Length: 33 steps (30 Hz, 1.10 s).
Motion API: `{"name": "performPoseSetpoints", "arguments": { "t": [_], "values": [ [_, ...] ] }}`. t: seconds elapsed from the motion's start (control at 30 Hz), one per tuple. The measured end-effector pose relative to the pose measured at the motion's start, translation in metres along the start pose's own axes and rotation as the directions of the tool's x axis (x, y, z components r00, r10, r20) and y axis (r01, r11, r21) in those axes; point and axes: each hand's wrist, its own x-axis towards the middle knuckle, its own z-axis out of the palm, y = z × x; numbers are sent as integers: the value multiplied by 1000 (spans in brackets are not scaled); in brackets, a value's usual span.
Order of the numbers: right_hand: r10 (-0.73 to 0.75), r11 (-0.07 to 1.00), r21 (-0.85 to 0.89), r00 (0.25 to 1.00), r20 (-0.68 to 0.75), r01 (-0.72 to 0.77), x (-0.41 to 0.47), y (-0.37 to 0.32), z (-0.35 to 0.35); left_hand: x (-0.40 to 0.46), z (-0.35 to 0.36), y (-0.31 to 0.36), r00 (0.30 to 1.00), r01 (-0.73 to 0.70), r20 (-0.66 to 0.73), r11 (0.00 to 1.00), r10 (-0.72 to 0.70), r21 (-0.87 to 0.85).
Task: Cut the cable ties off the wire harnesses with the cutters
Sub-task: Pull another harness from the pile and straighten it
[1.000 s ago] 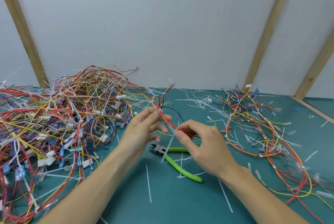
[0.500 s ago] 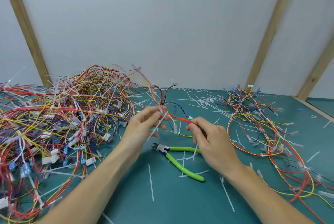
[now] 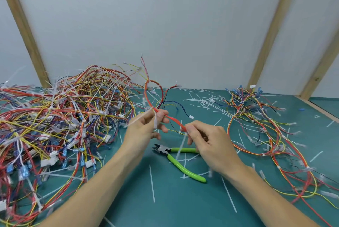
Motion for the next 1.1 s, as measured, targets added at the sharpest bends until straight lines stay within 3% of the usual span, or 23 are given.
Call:
{"name": "performPoseSetpoints", "arguments": {
  "t": [0.13, 0.23, 0.4, 0.57, 0.67, 0.77, 0.87, 0.97, 1.1],
  "values": [
    [12, 999, -30, 1000, -2, -12, 0, 2, -5, 12, -19, 3, 986, 37, -155, 989, -59, -146],
    [9, 998, -65, 1000, 20, -7, -1, 1, -2, 14, -24, 2, 978, 66, -180, 975, -105, -213],
    [-29, 996, -83, 999, 35, 32, -1, 3, 3, 10, -15, 1, 991, 126, -23, 981, -131, -149],
    [-2, 1000, -27, 999, 42, 4, -1, 3, 2, 2, -8, 0, 983, 88, 163, 996, -85, -7],
    [74, 977, 194, 994, 86, -90, 0, 0, 4, 2, -9, 1, 985, 88, 147, 996, -86, -10],
    [283, 765, 560, 947, 152, -319, 7, -5, -2, 5, -12, 2, 989, 113, 106, 985, -100, -128],
    [412, 620, 657, 891, 192, -428, 13, -3, -12, 9, -15, 3, 989, 143, 64, 966, -132, -217],
    [488, 653, 631, 870, 71, -418, 13, 8, -13, 10, -17, 1, 991, 135, 33, 960, -130, -247],
    [435, 853, 399, 880, -188, -337, 10, 15, -9, 8, -16, -2, 995, 104, 9, 972, -104, -209]
  ]
}}
